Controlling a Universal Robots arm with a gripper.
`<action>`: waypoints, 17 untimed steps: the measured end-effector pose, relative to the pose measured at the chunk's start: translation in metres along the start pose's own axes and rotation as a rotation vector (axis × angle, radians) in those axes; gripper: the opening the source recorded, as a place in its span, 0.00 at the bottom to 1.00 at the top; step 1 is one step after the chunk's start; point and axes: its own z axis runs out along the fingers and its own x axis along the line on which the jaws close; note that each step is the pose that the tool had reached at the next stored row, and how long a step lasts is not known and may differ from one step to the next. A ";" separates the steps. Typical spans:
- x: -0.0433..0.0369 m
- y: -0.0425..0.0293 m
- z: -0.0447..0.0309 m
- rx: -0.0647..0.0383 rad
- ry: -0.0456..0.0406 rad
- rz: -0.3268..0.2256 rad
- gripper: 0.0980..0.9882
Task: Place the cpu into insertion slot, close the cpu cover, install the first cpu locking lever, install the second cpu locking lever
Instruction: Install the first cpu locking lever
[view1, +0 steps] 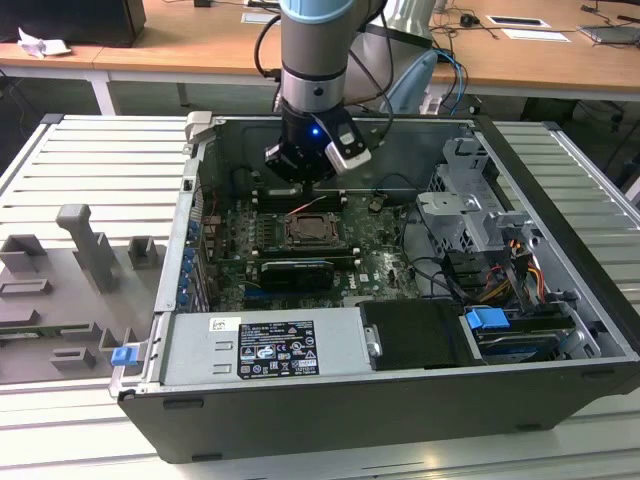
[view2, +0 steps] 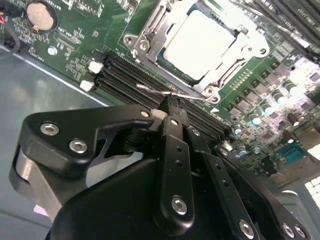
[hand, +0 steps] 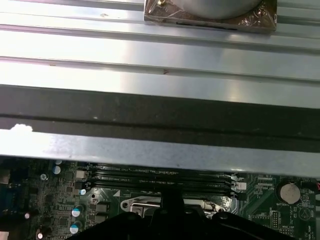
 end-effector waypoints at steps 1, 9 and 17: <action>0.0000 0.0000 0.0003 0.000 -0.0001 0.000 0.01; 0.0000 0.0002 0.0020 0.000 0.0002 0.000 0.01; -0.0087 0.0029 0.0075 0.000 0.0001 0.000 0.01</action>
